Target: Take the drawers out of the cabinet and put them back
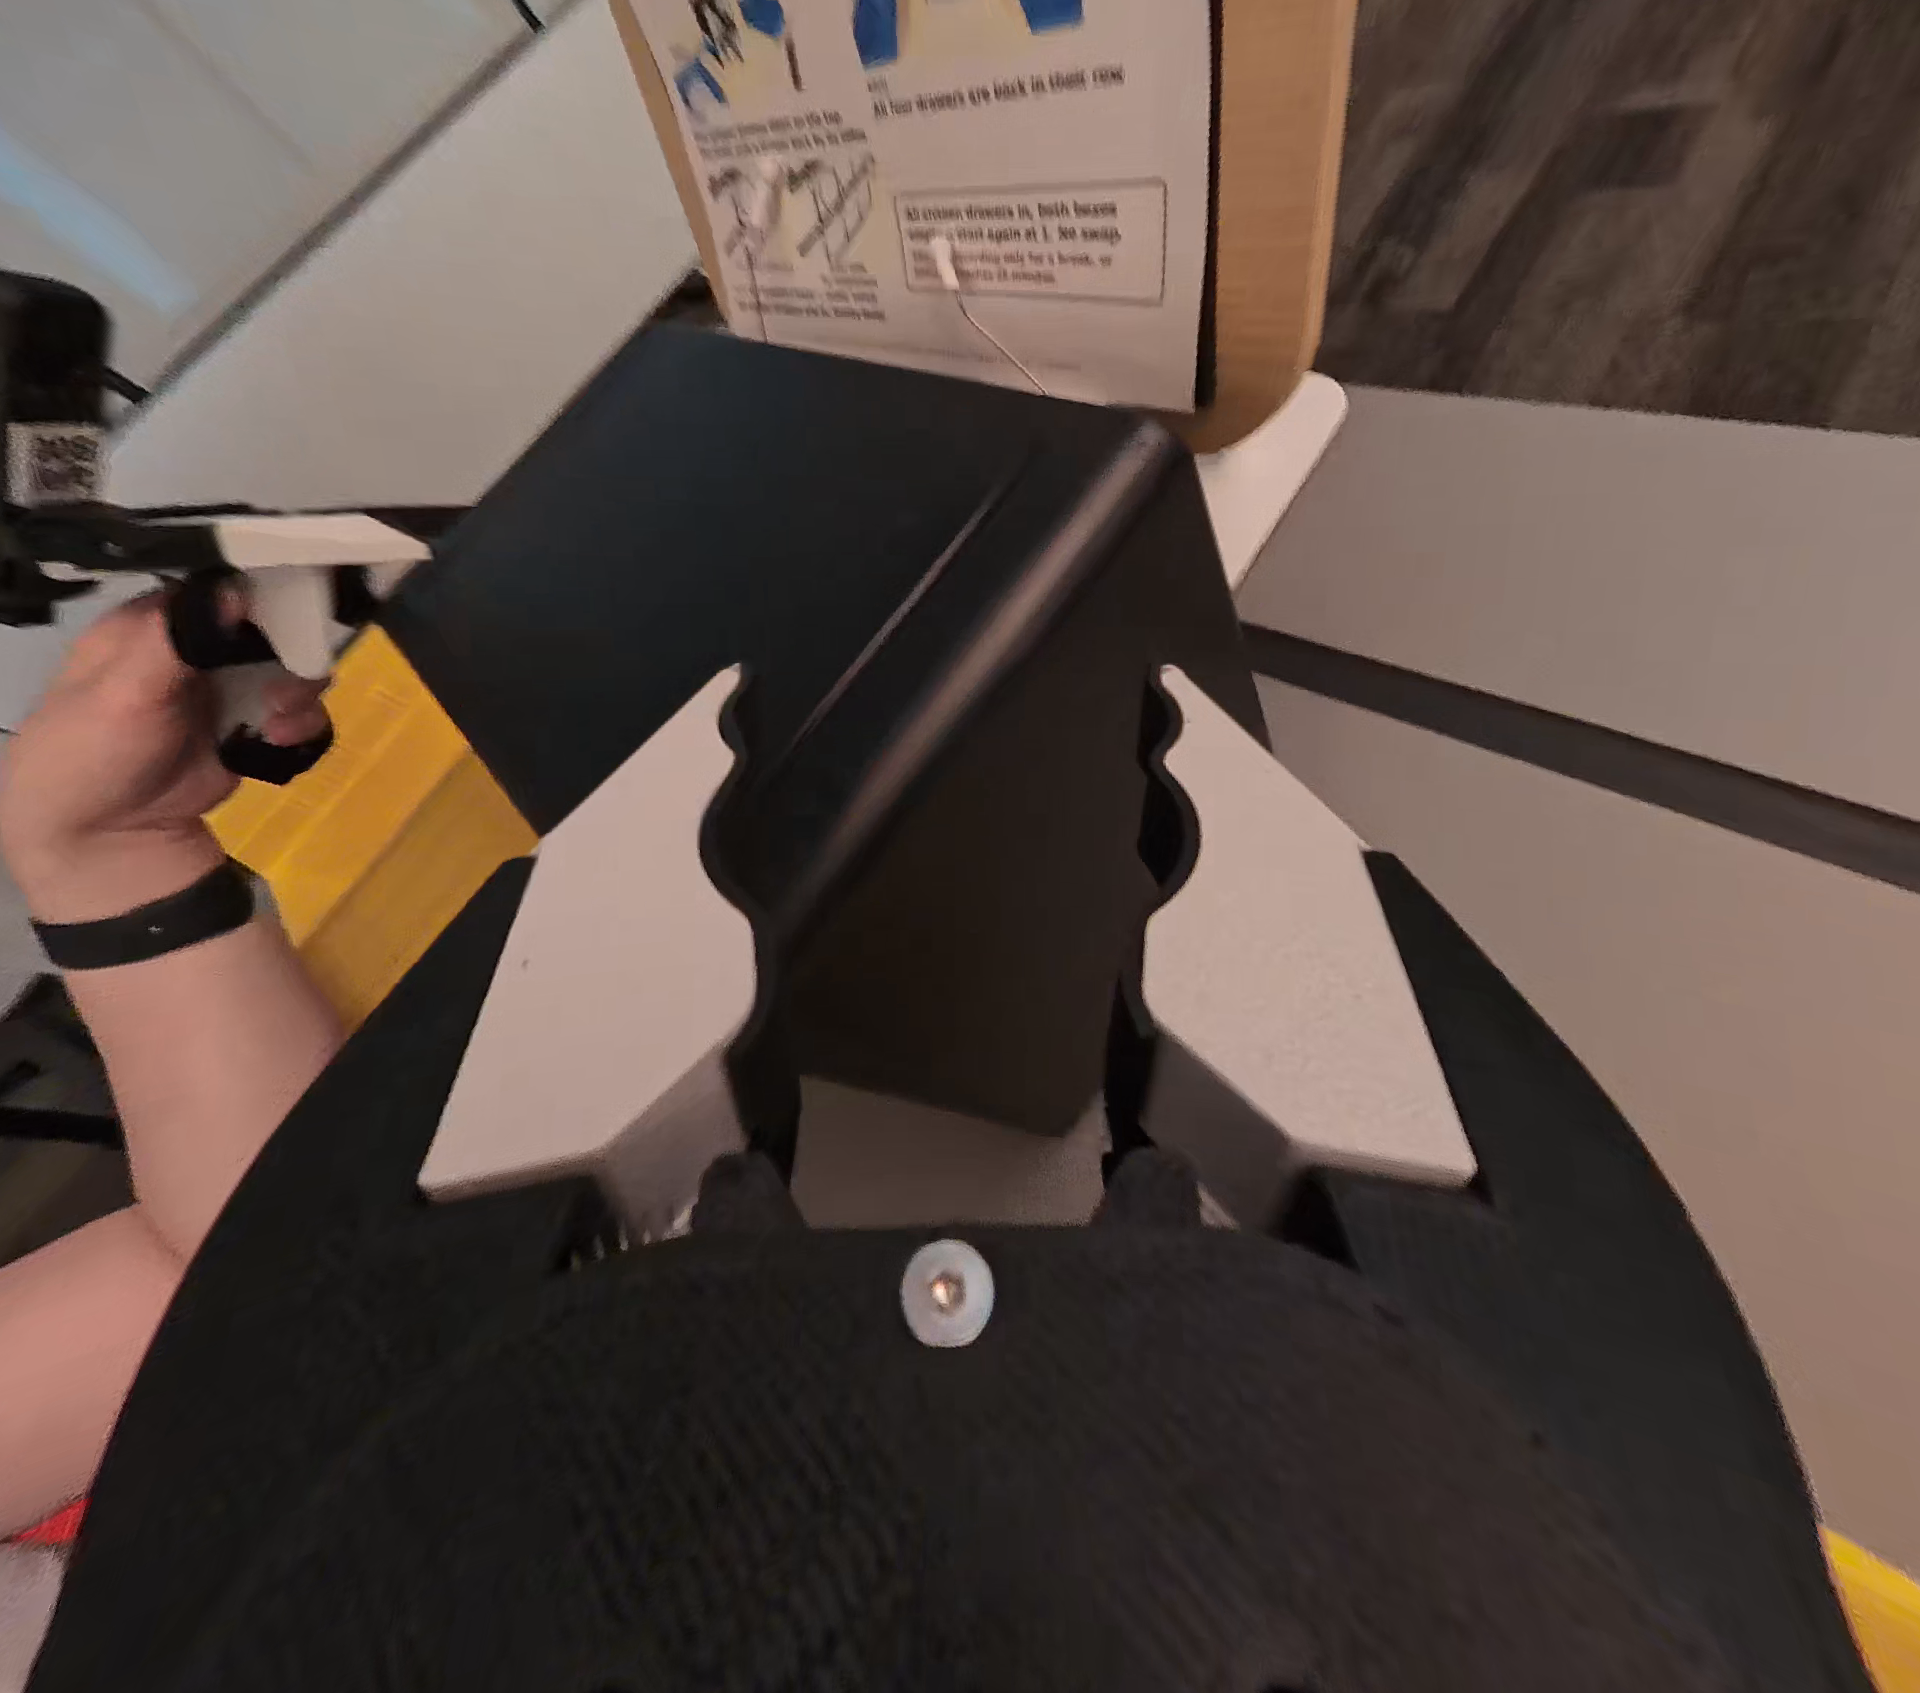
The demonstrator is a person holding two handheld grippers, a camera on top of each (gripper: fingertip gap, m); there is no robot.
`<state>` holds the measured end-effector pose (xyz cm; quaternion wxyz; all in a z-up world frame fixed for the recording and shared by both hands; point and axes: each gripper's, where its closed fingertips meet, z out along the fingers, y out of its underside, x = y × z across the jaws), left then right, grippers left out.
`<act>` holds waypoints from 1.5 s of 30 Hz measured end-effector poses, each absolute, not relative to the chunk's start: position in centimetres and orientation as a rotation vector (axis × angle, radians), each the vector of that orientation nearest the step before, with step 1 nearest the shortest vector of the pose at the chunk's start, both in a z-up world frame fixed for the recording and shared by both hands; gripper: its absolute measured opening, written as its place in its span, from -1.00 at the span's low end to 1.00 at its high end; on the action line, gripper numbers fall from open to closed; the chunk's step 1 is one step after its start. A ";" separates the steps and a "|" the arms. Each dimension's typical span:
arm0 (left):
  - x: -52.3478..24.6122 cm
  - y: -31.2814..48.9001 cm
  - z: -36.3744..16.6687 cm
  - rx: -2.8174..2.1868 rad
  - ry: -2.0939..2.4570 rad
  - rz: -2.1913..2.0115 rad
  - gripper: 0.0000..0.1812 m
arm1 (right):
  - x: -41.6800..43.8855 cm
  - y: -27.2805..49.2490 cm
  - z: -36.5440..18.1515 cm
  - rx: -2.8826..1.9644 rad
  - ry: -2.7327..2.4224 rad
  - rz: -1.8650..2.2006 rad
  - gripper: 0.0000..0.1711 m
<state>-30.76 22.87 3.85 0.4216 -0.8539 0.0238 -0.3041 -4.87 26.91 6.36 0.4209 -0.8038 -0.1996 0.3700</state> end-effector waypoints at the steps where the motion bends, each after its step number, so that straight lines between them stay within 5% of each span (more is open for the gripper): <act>1: -30.7 22.9 3.5 -2.154 0.063 -0.762 0.18 | -4.9 26.9 5.9 -2.046 -0.509 0.883 -0.15; 5: -30.0 23.2 3.1 -2.162 0.071 -0.812 0.18 | -5.7 26.2 4.6 -2.128 -0.529 0.846 -0.15; 11: -28.1 22.5 3.9 -2.105 0.113 -1.039 -0.27 | -6.6 25.7 4.5 -2.130 -0.537 0.968 -0.31; 45: -27.7 21.7 3.9 -2.128 0.134 -1.014 -0.25 | -6.2 25.0 4.5 -2.126 -0.578 0.998 -0.34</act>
